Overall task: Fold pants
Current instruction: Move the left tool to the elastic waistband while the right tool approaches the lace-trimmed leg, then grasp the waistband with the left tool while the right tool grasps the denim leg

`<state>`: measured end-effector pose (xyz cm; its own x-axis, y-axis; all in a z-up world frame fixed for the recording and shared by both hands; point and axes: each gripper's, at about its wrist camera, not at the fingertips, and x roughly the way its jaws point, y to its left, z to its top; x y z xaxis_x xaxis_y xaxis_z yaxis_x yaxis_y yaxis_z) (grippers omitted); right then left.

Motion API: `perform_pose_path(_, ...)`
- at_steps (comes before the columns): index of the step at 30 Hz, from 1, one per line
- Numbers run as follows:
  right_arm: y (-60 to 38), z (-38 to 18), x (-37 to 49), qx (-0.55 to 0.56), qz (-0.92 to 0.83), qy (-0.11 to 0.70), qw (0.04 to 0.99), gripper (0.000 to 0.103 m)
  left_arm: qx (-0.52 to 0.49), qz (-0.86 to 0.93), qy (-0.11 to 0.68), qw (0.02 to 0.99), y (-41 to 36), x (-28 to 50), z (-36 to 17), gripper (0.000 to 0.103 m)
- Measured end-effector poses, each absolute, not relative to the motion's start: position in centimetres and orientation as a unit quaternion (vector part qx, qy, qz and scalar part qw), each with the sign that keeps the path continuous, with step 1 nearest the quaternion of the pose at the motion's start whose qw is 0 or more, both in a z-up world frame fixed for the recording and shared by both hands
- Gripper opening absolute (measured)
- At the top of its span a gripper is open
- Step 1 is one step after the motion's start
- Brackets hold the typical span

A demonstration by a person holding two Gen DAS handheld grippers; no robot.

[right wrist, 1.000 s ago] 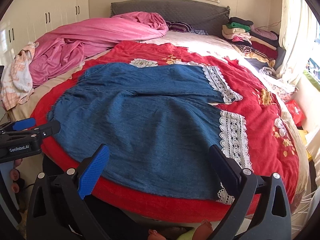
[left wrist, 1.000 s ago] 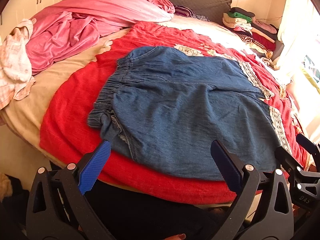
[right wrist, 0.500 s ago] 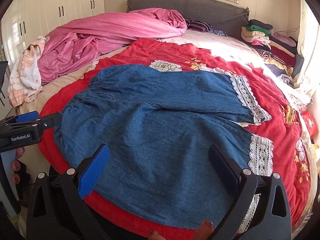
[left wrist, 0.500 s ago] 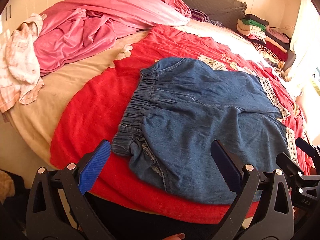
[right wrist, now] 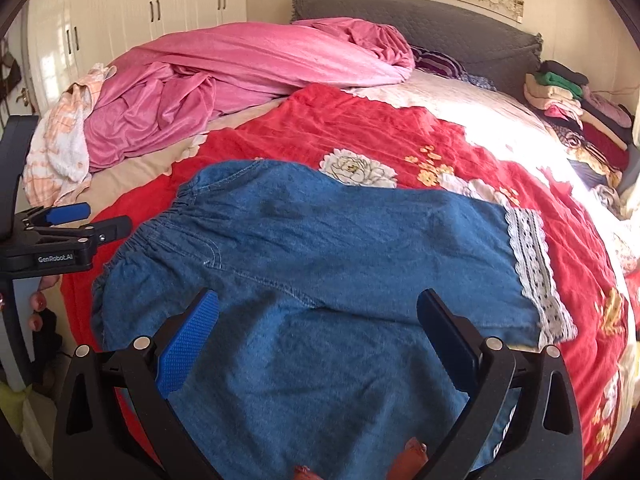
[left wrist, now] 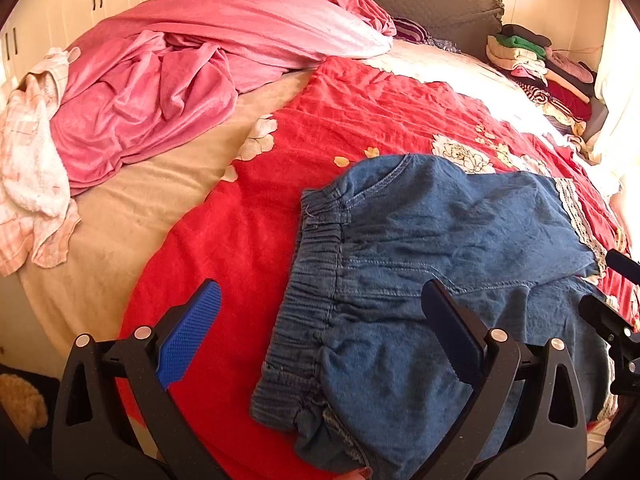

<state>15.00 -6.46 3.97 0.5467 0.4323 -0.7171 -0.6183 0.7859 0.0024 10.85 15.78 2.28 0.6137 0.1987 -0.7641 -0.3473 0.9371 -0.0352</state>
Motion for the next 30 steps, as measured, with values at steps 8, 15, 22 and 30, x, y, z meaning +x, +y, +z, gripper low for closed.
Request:
perform_pose_path(8, -3.0, 4.2, 19.6, -0.171, 0.343, 0.354, 0.854, 0.099, -0.066, 0.147, 0.417, 0.894, 15.9, 14.4, 2.0, 0.094)
perform_pose_path(15, -0.5, 2.8, 24.7, -0.185, 0.346, 0.379, 0.838, 0.099, -0.053, 0.131, 0.427, 0.893, 16.2, 17.1, 1.1, 0.094)
perform_pose_path(22, 2.7, 1.2, 29.0, -0.214, 0.381, 0.396, 0.807, 0.099, -0.06, 0.102, 0.443, 0.889, 18.2, 19.9, -0.7, 0.094)
perform_pose_path(30, 6.3, -0.8, 32.9, -0.233, 0.424, 0.412, 0.772, 0.098, -0.085, 0.075, 0.448, 0.887, 21.3, 22.6, -2.4, 0.091)
